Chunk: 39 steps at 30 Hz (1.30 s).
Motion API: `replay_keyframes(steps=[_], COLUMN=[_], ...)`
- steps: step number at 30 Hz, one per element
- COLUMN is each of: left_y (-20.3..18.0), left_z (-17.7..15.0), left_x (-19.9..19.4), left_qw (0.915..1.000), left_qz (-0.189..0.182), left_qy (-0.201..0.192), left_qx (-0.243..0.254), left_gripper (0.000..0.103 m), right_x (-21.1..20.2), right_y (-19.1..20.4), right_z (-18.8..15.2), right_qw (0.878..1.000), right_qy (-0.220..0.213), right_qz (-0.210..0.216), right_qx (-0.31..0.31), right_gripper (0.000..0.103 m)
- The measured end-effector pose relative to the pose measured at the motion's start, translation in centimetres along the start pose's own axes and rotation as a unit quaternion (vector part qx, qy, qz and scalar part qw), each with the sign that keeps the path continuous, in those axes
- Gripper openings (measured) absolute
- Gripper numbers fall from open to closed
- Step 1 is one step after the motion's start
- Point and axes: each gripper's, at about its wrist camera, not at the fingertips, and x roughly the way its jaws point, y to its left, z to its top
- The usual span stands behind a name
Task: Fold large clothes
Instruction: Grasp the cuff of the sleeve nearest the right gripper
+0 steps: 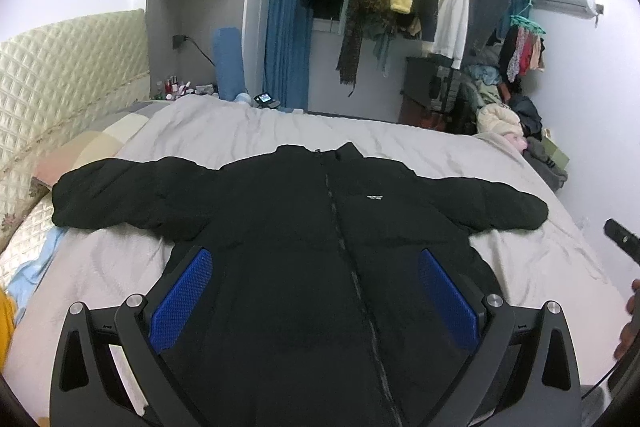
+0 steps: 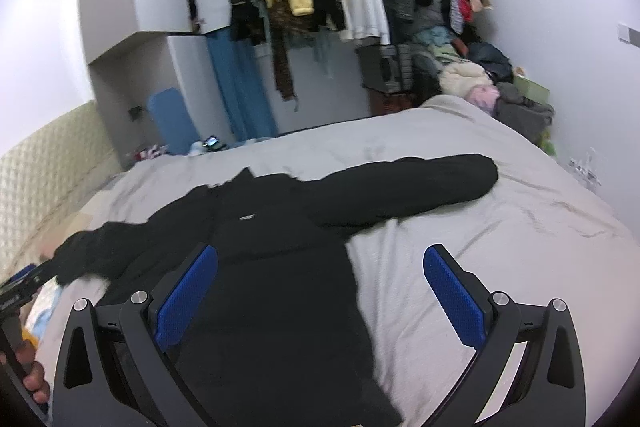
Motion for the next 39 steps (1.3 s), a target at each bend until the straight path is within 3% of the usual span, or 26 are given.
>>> replay_keyframes(steps=[8,12,20,23,26,33,35,39], left_y=[2.4,3.1,3.8,4.0,4.0,4.3,4.3,4.3], left_z=[-1.2,-2.8,-5.2,-5.5,-5.7,-5.7,-5.7,-5.6], left_x=[5.4,7.8,10.8,11.6,12.3,14.0,14.9,17.0], left_qw=[0.9993,0.9984,0.9967,0.9968,0.997,0.9962,0.9955,0.9941], left_qz=[0.01,0.019,0.034,0.036,0.034,0.06,0.065,0.08], left_qy=[0.022,0.037,0.062,0.06,0.052,0.042,0.044,0.051], left_qx=[-0.03,-0.037,-0.039,-0.04,-0.046,-0.048,-0.053,-0.053], left_gripper=[0.103,0.103,0.103,0.103,0.103,0.103,0.103,0.103], right_x=[4.7,8.1,19.4,23.2,26.7,33.1,33.9,35.4], right_y=[-4.7,-7.2,-16.3,-20.8,-25.6,-35.1,-36.0,-36.1], right_z=[2.8,3.7,3.6,2.9,1.9,-1.0,-1.0,0.2], right_qw=[0.999,0.999,0.994,0.985,0.968,0.931,0.927,0.933], right_qy=[-0.014,-0.052,-0.012,0.01,0.017,0.013,-0.004,-0.033], right_qz=[-0.031,0.0,-0.01,-0.006,0.006,-0.033,-0.037,-0.036], right_qx=[0.002,0.007,0.106,0.173,0.251,0.363,0.374,0.358], right_gripper=[0.103,0.103,0.103,0.103,0.103,0.103,0.103,0.103])
